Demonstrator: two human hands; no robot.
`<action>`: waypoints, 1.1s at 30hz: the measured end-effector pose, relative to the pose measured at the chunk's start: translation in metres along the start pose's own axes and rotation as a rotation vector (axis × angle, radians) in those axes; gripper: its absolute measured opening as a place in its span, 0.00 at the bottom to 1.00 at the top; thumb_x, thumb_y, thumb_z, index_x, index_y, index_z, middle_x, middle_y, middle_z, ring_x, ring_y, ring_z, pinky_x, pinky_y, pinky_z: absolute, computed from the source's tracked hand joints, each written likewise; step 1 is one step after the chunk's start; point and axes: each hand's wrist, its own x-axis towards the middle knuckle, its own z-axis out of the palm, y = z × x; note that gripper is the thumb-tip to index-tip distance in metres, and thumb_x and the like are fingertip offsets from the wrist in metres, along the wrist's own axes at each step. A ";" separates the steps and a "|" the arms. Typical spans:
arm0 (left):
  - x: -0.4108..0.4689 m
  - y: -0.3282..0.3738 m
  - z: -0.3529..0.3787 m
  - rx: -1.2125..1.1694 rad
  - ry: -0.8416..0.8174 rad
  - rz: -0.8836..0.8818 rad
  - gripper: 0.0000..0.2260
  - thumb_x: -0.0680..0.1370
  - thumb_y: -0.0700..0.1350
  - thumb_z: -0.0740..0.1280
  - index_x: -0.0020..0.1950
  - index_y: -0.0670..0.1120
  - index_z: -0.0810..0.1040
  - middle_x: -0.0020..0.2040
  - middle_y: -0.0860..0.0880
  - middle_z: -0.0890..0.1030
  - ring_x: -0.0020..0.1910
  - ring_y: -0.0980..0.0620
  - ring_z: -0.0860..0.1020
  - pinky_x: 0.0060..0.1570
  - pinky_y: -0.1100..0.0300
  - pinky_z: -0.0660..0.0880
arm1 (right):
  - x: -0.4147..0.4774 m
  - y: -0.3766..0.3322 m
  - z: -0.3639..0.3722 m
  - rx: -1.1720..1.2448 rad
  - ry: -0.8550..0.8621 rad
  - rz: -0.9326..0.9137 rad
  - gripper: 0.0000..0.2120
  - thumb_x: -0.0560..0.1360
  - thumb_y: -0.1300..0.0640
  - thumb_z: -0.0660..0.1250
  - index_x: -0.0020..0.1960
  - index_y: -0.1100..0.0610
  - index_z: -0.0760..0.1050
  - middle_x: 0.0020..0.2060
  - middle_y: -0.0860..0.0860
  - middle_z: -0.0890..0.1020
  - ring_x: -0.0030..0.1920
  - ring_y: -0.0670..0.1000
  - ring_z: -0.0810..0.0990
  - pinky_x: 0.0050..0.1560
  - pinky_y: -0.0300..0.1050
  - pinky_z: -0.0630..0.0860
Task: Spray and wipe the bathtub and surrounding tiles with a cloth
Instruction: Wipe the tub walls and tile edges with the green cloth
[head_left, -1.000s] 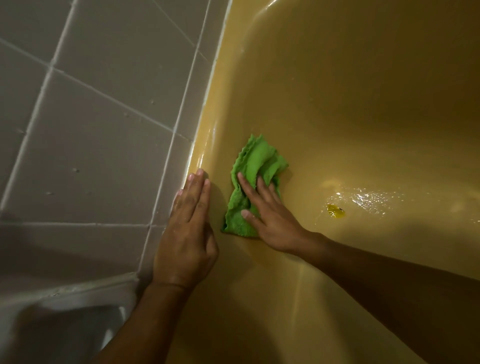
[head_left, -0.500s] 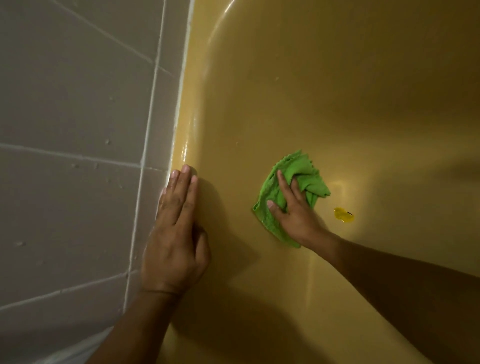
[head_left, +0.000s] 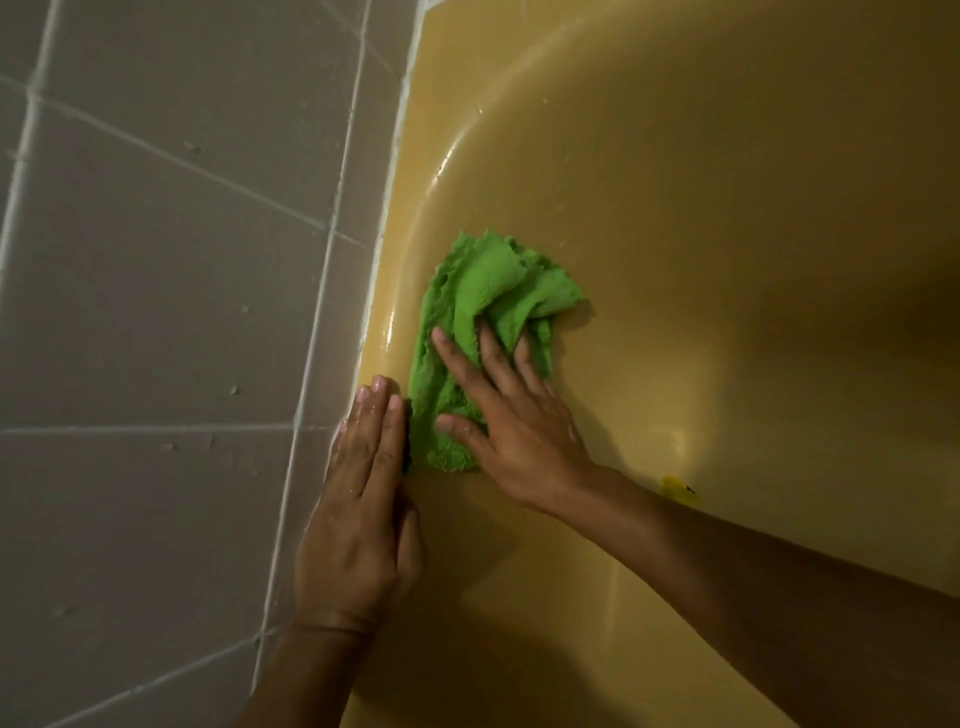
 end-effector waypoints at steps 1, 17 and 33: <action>0.003 0.000 0.000 0.001 0.000 -0.003 0.37 0.71 0.37 0.59 0.82 0.38 0.56 0.84 0.45 0.53 0.83 0.44 0.51 0.79 0.42 0.53 | -0.001 0.004 0.001 -0.010 -0.010 -0.017 0.33 0.80 0.32 0.47 0.77 0.31 0.31 0.76 0.40 0.31 0.78 0.61 0.34 0.76 0.64 0.54; 0.027 0.000 -0.002 0.078 -0.032 0.033 0.36 0.73 0.39 0.58 0.82 0.38 0.56 0.84 0.44 0.53 0.83 0.43 0.51 0.80 0.45 0.52 | 0.023 0.068 0.000 -0.089 0.212 0.346 0.33 0.83 0.37 0.50 0.81 0.39 0.35 0.82 0.55 0.43 0.79 0.70 0.45 0.79 0.64 0.36; 0.046 -0.004 0.000 0.151 -0.017 0.064 0.40 0.70 0.36 0.65 0.82 0.38 0.56 0.83 0.42 0.54 0.83 0.43 0.51 0.80 0.44 0.53 | 0.065 0.053 -0.075 -0.666 0.275 -0.149 0.34 0.82 0.36 0.56 0.82 0.40 0.44 0.82 0.50 0.50 0.76 0.71 0.57 0.78 0.64 0.46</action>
